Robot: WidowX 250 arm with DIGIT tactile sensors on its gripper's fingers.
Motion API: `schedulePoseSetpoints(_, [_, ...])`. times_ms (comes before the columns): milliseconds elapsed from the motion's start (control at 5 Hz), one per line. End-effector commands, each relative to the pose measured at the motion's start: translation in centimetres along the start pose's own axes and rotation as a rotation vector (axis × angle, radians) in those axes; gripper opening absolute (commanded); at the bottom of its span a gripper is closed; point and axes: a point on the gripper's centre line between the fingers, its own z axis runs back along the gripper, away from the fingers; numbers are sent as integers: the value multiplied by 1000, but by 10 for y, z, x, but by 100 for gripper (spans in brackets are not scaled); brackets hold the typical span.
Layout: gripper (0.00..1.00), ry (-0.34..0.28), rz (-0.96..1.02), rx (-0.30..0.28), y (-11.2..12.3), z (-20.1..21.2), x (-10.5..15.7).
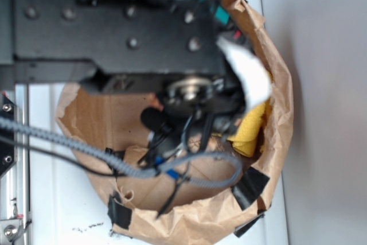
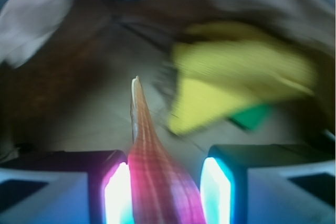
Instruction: Grab the shell.
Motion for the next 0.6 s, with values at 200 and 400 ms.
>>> schedulePoseSetpoints(200, [0,183,439,135,-20,31,1])
schedulePoseSetpoints(400, [25,150,424,161,-21,37,-7])
